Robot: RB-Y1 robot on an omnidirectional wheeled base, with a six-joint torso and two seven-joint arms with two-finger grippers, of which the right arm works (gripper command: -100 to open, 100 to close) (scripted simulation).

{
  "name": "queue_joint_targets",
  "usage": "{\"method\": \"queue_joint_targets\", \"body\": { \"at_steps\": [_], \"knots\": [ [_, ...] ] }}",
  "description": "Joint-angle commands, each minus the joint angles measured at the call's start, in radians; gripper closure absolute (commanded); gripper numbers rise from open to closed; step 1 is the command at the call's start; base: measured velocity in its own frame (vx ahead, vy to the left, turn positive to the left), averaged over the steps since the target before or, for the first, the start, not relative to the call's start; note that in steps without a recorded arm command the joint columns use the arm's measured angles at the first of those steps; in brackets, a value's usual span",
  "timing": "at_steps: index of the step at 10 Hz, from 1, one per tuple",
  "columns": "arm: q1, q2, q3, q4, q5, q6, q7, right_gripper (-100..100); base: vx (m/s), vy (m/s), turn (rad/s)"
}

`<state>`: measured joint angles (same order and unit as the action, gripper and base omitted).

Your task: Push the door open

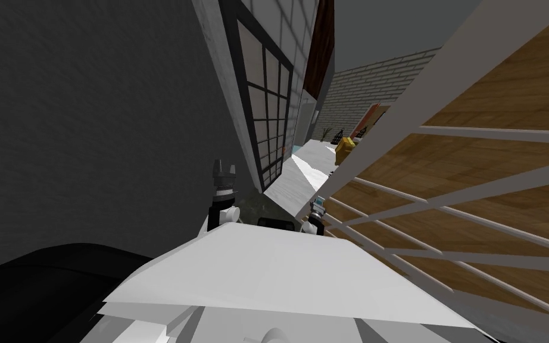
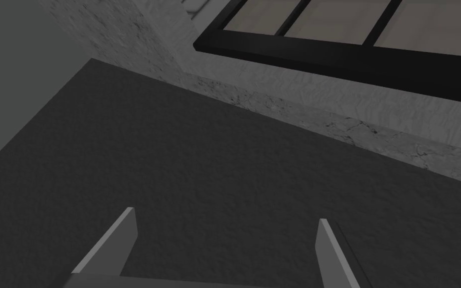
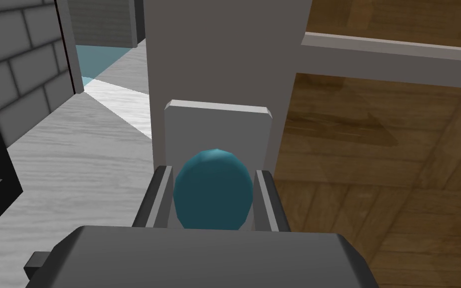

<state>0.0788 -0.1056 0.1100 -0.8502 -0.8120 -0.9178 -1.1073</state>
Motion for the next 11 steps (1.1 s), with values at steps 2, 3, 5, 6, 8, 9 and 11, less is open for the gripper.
{"method": "queue_joint_targets", "body": {
  "at_steps": [2,3,5,6,8,9,11],
  "knots": [
    [-0.003,-0.005,-0.019,-0.002,-0.01,-0.004,0.004,100,0.184,-0.011,-0.044],
    [-0.004,-0.006,-0.027,-0.001,-0.015,-0.005,0.006,100,0.214,-0.017,-0.048],
    [-0.006,-0.007,-0.047,0.004,-0.028,-0.008,0.009,100,0.208,-0.039,-0.056],
    [-0.006,-0.008,-0.059,0.006,-0.035,-0.01,0.012,100,0.199,-0.082,-0.032],
    [-0.008,-0.01,-0.084,0.011,-0.05,-0.014,0.016,100,0.2,-0.065,-0.041],
    [-0.009,-0.011,-0.098,0.014,-0.058,-0.016,0.019,100,0.205,-0.066,-0.066],
    [-0.011,-0.013,-0.125,0.02,-0.075,-0.02,0.024,100,0.207,-0.034,-0.07]
  ]
}}
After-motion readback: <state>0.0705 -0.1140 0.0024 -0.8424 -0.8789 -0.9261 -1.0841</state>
